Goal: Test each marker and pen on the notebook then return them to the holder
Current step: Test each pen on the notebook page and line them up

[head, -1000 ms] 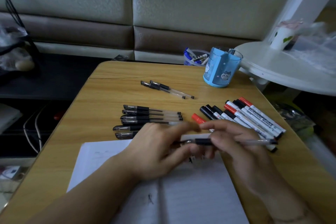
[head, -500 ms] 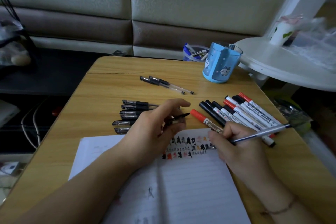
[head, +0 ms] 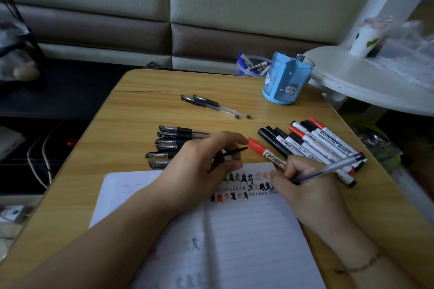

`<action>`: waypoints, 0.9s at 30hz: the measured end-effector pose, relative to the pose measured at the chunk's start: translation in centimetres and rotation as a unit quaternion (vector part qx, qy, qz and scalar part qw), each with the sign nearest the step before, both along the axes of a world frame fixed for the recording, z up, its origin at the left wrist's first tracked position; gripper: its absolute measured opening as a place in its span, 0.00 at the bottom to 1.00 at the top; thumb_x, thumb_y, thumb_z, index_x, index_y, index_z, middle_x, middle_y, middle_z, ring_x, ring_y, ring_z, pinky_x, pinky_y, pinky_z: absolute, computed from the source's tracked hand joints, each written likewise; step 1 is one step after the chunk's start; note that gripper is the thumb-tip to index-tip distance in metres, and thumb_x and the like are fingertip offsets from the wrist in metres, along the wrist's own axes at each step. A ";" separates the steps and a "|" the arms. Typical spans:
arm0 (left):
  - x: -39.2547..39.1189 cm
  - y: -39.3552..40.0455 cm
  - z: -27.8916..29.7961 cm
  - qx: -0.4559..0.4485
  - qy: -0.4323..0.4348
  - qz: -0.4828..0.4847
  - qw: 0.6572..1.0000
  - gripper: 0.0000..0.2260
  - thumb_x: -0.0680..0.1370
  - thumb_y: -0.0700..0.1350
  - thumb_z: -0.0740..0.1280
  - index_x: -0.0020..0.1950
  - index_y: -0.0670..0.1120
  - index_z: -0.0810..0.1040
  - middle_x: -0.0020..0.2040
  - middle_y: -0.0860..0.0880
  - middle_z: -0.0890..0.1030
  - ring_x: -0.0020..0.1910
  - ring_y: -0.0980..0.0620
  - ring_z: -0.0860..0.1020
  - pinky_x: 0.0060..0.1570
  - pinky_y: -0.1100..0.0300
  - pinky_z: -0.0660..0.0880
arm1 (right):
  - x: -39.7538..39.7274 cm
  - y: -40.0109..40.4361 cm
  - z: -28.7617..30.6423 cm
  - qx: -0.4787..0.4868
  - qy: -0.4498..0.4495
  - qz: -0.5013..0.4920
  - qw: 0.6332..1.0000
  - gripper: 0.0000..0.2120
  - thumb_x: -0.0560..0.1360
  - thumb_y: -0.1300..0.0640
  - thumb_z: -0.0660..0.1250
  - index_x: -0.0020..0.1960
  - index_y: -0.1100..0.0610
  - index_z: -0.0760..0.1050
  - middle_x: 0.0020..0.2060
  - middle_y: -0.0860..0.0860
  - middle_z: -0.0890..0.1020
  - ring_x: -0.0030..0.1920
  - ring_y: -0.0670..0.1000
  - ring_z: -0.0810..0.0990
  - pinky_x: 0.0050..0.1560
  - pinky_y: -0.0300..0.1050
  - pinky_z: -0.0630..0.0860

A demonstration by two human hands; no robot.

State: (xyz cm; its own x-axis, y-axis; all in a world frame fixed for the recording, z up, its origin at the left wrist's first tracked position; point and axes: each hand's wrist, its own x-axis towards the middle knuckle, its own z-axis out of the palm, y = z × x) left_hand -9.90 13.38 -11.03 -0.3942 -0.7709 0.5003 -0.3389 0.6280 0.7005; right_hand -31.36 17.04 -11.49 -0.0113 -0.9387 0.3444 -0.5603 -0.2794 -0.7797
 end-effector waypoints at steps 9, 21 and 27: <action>0.0 0.0 0.0 -0.004 -0.006 -0.002 1.000 0.15 0.75 0.40 0.73 0.61 0.49 0.79 0.49 0.55 0.83 0.48 0.62 0.81 0.46 0.71 0.74 | 0.0 0.0 0.1 0.009 0.006 0.000 1.000 0.19 0.71 0.67 0.72 0.28 0.59 0.66 0.23 0.59 0.68 0.20 0.49 0.64 0.20 0.41 0.63; 0.0 -0.1 -0.2 -0.012 -0.015 0.002 1.000 0.15 0.74 0.41 0.74 0.60 0.48 0.80 0.49 0.54 0.84 0.45 0.67 0.79 0.45 0.73 0.73 | -0.1 -0.1 0.3 0.040 0.000 -0.007 0.999 0.19 0.71 0.67 0.72 0.27 0.60 0.65 0.20 0.55 0.66 0.21 0.48 0.64 0.21 0.42 0.63; 0.0 0.2 0.0 0.049 0.023 0.003 0.999 0.17 0.73 0.42 0.76 0.53 0.57 0.73 0.49 0.60 0.82 0.44 0.53 0.83 0.44 0.53 0.80 | 0.4 0.7 1.6 0.057 -0.127 0.008 0.990 0.15 0.67 0.51 0.74 0.38 0.61 0.73 0.27 0.58 0.76 0.25 0.56 0.72 0.25 0.42 0.71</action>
